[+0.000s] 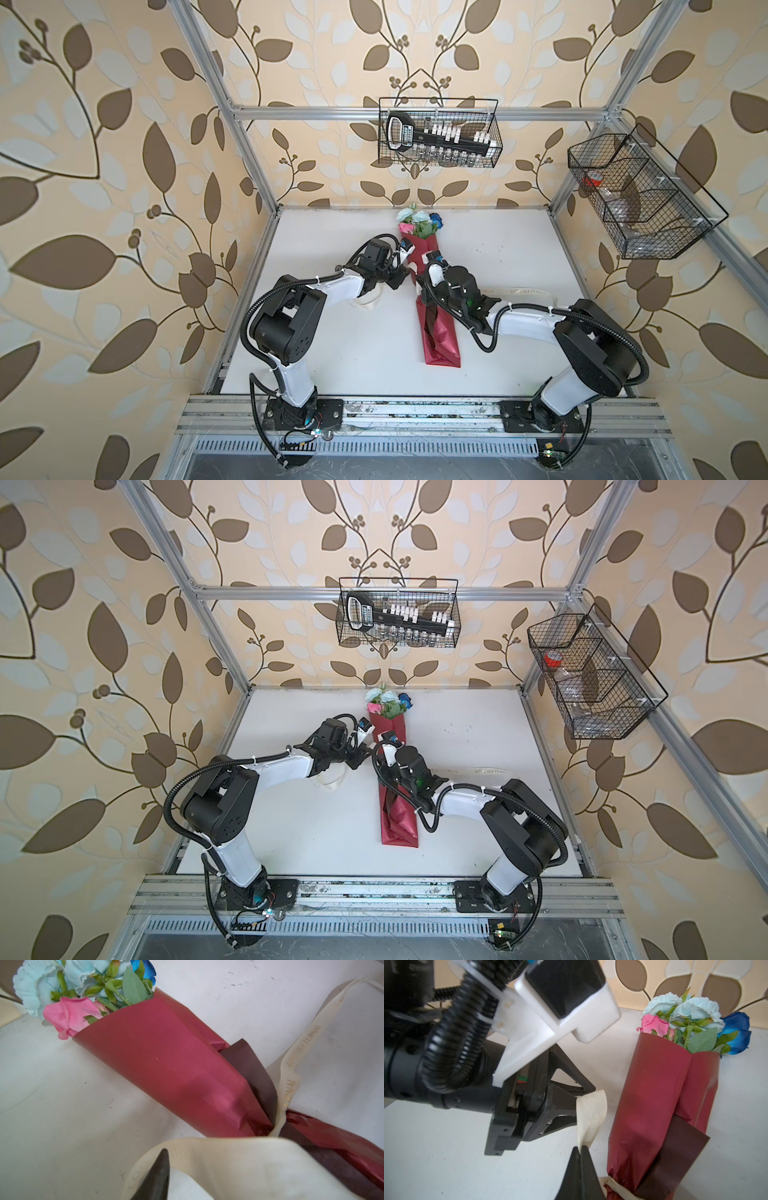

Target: Tie the bouquet of fake flowers

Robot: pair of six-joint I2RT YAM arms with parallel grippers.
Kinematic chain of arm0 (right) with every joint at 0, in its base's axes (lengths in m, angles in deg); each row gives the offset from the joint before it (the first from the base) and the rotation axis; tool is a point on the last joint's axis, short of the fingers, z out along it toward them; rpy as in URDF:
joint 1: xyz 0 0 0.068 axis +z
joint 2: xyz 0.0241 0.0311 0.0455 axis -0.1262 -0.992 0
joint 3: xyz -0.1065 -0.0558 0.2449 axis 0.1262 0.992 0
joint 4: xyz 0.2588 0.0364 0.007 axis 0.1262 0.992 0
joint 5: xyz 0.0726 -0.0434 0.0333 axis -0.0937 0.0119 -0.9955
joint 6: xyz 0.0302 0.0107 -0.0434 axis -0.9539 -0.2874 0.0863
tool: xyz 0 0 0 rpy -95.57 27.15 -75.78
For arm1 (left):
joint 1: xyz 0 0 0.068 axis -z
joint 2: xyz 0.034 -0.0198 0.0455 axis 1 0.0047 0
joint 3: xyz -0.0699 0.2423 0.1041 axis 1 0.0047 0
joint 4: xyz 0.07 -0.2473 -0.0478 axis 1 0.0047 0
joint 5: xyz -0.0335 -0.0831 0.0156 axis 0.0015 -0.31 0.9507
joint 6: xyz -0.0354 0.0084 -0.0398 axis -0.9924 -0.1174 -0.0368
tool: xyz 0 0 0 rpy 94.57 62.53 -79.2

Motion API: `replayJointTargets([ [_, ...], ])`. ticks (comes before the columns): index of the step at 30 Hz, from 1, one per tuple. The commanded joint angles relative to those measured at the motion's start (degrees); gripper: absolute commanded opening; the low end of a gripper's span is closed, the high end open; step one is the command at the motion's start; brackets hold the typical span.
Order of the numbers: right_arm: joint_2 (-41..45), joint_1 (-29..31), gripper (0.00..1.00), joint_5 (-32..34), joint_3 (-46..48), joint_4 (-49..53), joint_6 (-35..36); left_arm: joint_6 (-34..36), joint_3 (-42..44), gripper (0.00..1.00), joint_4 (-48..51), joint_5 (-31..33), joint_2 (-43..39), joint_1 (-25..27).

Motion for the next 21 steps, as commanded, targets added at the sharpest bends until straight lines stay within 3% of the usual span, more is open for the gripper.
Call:
replayJointTargets([
  [1, 1.20, -0.13, 0.00, -1.00, 1.03, -1.08, -0.72, -1.46, -0.51, 0.28, -2.65, -0.56, -1.14, 0.02],
  [9, 0.96, -1.45, 0.00, -1.35, 1.17, -1.03, -0.89, -2.09, -2.92, 0.04, -1.34, -1.29, 0.17, 0.02],
  [19, 0.71, -1.88, 0.00, -1.70, 0.92, -0.01, -1.98, -5.70, -3.97, 0.00, 4.84, -2.69, -4.82, 0.11],
  [21, 0.91, -1.89, 0.18, -2.24, 0.52, 0.99, -2.43, -7.95, -4.19, 0.00, 6.84, -3.05, -5.76, 0.15],
])
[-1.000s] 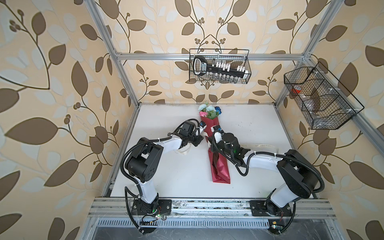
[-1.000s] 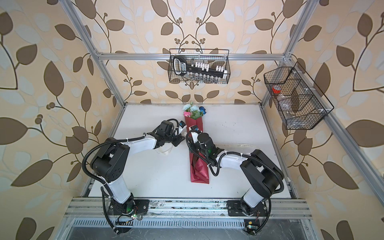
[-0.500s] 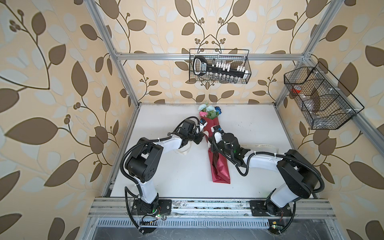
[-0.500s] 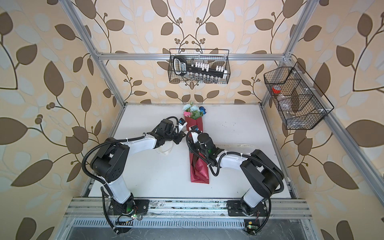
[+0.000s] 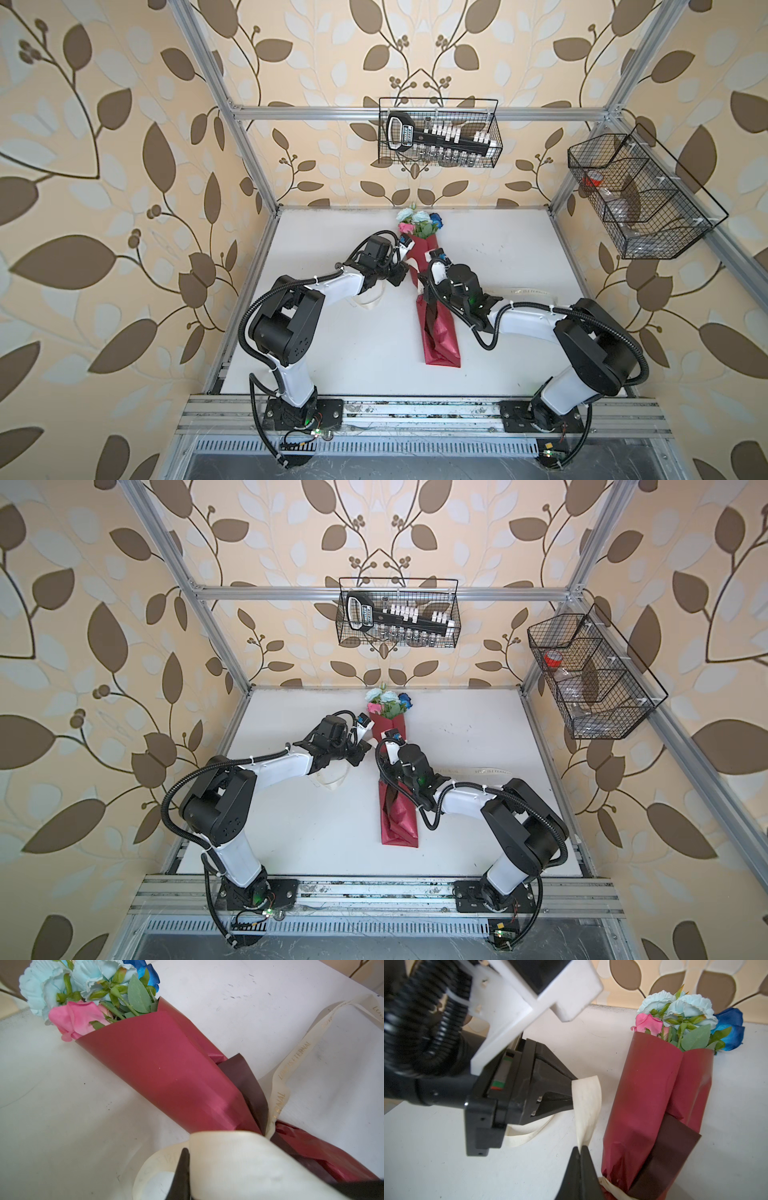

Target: Tie the bouquet of fake flowers

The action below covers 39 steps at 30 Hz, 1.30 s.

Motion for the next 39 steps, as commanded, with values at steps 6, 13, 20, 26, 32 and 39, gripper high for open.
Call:
replayJointTargets([
  [6, 6.81, -0.44, 0.42, -2.55, 0.74, 7.34, -2.82, -9.32, -1.24, 0.00, 5.19, -4.19, -6.91, 1.22],
  [13, 22.12, -3.86, 0.46, 9.79, 2.68, 24.57, -8.72, -12.99, -1.84, 0.00, 8.95, -1.87, -7.94, 1.58],
  [20, 27.49, -25.40, 0.50, 13.11, 1.95, 49.12, -18.98, -15.87, -3.07, 0.00, 11.24, -3.53, -8.40, 1.68],
  [26, 26.92, -46.59, 0.61, 4.74, 5.28, 48.71, -16.72, -17.12, -3.07, 0.00, 12.58, -2.38, -8.82, 1.66],
  [32, 15.95, -54.00, 0.72, 6.01, 0.96, 48.27, -15.95, -17.34, -2.73, 0.00, 12.64, -1.43, -9.21, 1.92],
  [39, 5.17, -54.39, 0.79, 4.65, -4.86, 47.12, -19.78, -16.16, -3.17, 0.00, 13.17, -2.41, -8.75, 2.49],
])
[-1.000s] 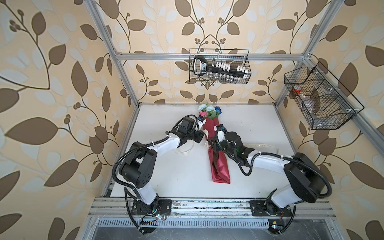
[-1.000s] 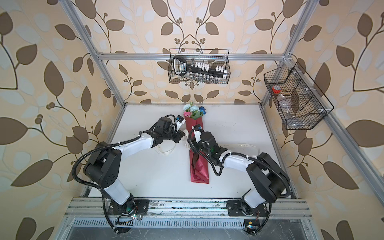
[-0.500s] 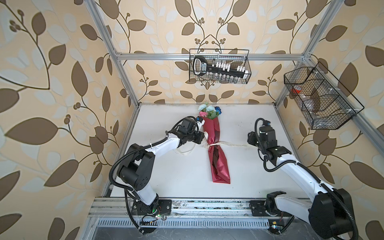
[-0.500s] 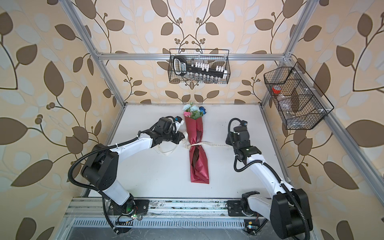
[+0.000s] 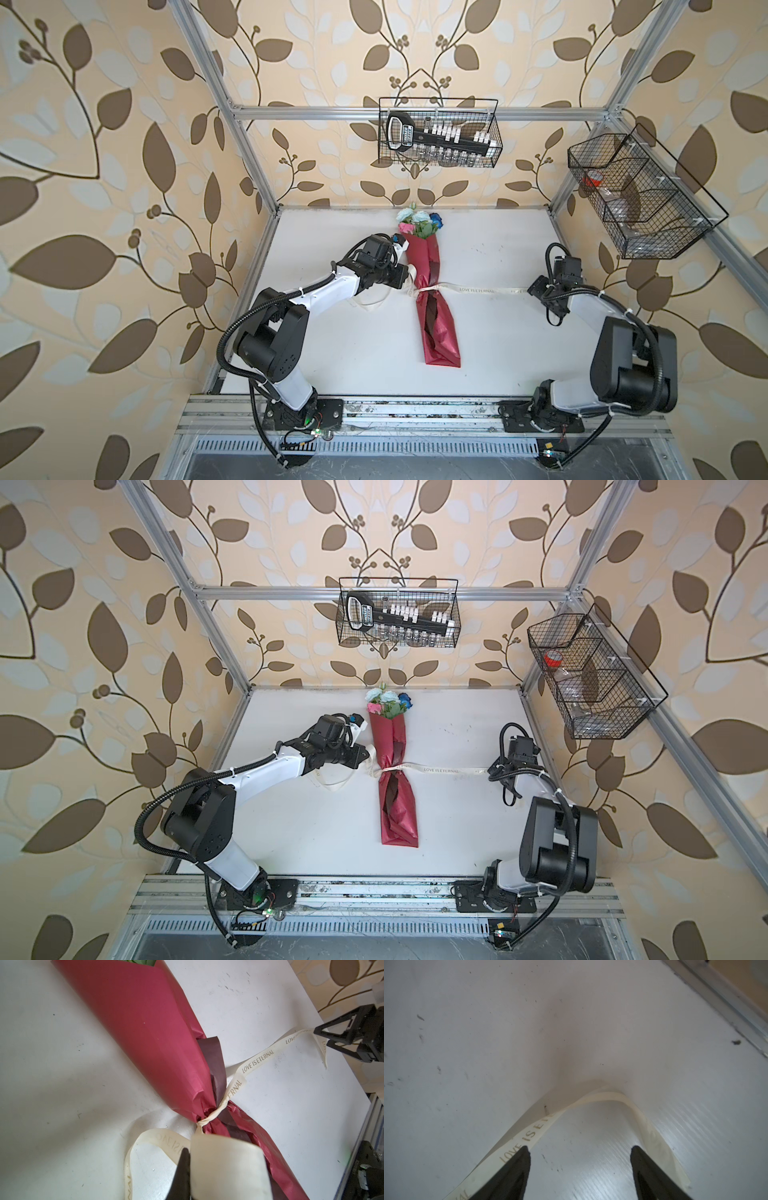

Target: Tie the bouquet of fake flowers

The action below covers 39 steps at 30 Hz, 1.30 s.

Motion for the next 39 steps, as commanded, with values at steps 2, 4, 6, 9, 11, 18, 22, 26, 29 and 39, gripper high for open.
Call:
replayJointTargets([
  [2, -3.25, -0.03, 0.80, -2.07, -3.65, -0.84, -3.26, 0.94, -2.17, 0.00, -0.03, -0.57, -2.50, 0.79],
  [4, -4.75, -0.03, 0.80, -2.76, -4.60, -1.52, -3.85, 1.18, -2.32, 0.00, 0.03, -0.79, -2.57, 0.84],
  [6, -6.95, -0.03, 0.80, -2.74, -6.12, -1.44, -4.23, 1.37, -2.51, 0.00, 0.05, -0.84, -2.67, 0.95],
  [9, -10.71, -0.03, 0.80, -2.31, -8.38, -1.22, -4.47, 1.46, -2.84, 0.00, 0.01, -1.29, -2.60, 1.05],
  [11, -13.12, -0.03, 0.78, -2.62, -9.52, -1.30, -4.53, 1.29, -2.97, 0.00, -0.12, -1.59, -2.52, 1.17],
  [18, -17.87, 0.08, 0.45, -3.20, -10.44, -2.32, -3.24, 1.47, -3.41, 0.00, 0.05, -2.11, -2.16, 1.67],
  [22, -18.82, 0.15, 0.03, -7.51, -10.07, -4.57, -1.55, 1.77, -3.94, 0.00, 0.58, -1.95, -1.73, 2.14],
  [26, -18.16, 0.65, 0.00, -11.48, -12.17, -5.04, 0.08, 2.98, -3.85, 0.00, 1.06, -0.73, -1.73, 2.82],
  [29, -15.34, 2.29, 0.00, -14.64, -14.07, -5.23, 0.64, 3.73, -3.85, 0.00, 1.35, -0.52, -1.60, 3.03],
  [39, -6.03, 14.27, 0.00, -19.32, -26.50, -0.40, 2.30, 5.98, -2.85, 0.00, 0.26, 0.59, -1.72, 3.82],
])
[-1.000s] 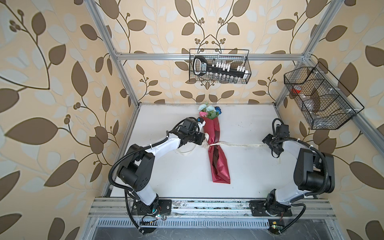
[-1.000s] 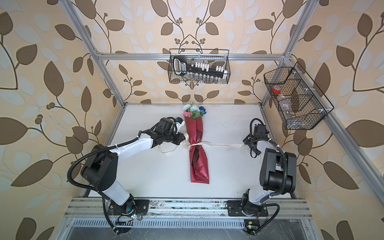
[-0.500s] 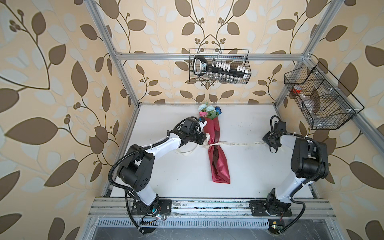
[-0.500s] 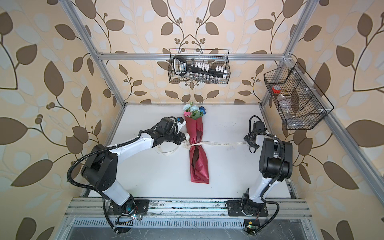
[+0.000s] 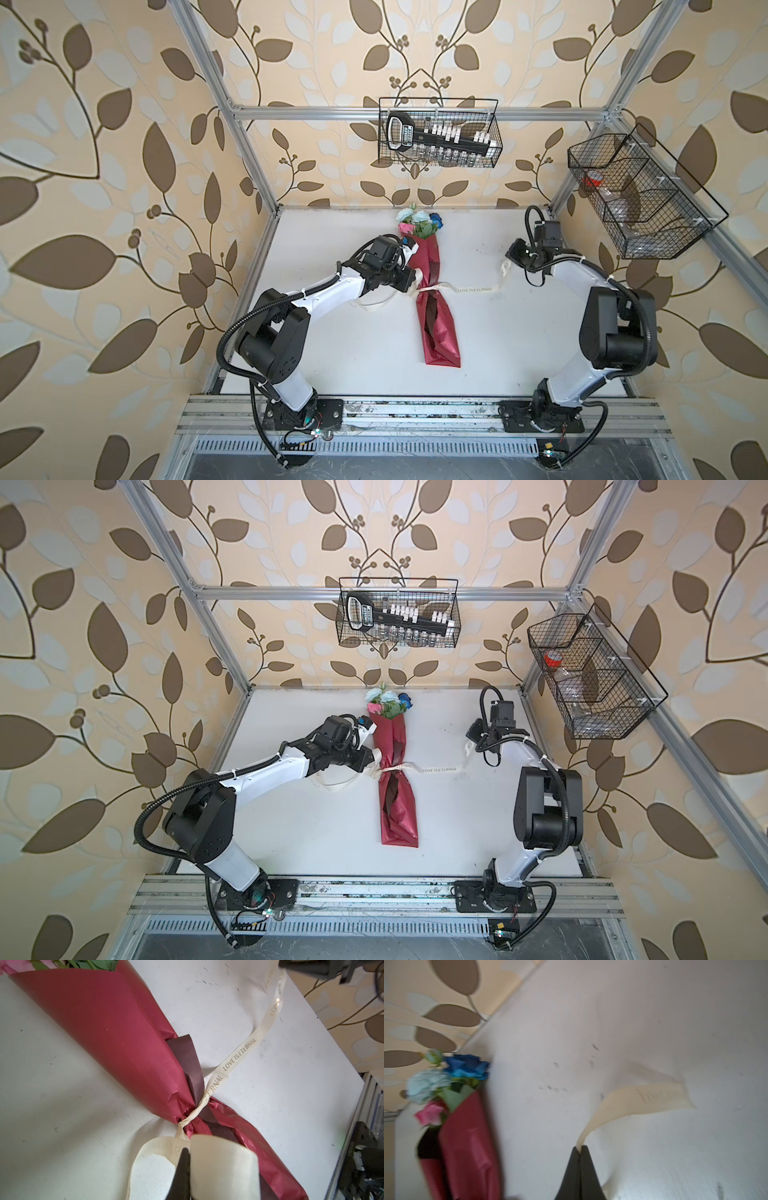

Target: Tie the bouquet of fake flowers

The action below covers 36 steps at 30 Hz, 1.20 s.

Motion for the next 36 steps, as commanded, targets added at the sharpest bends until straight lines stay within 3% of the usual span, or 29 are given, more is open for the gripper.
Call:
replayJointTargets([
  [1, 2.94, 4.11, 0.00, -3.12, -5.71, 3.04, 1.99, 2.60, -1.27, 0.00, -0.97, 1.02, -1.69, 0.82],
  [14, -0.69, 22.34, 0.00, -8.76, -22.56, 6.08, 4.35, 5.99, 0.52, 0.00, -3.12, 1.31, -2.52, 2.63],
  [20, -5.52, 31.16, 0.00, -9.43, -31.20, 6.57, 5.01, 10.12, 4.89, 0.00, -9.51, 1.72, -4.74, 5.04],
  [27, -12.87, 35.48, 0.00, -11.35, -38.64, 6.97, 5.34, 17.74, 13.89, 0.00, -21.27, 5.07, -8.75, 8.20],
  [36, -18.88, 43.62, 0.00, -14.06, -45.17, 11.38, 8.07, 21.24, 11.86, 0.00, -17.99, 10.58, -4.48, 10.51],
])
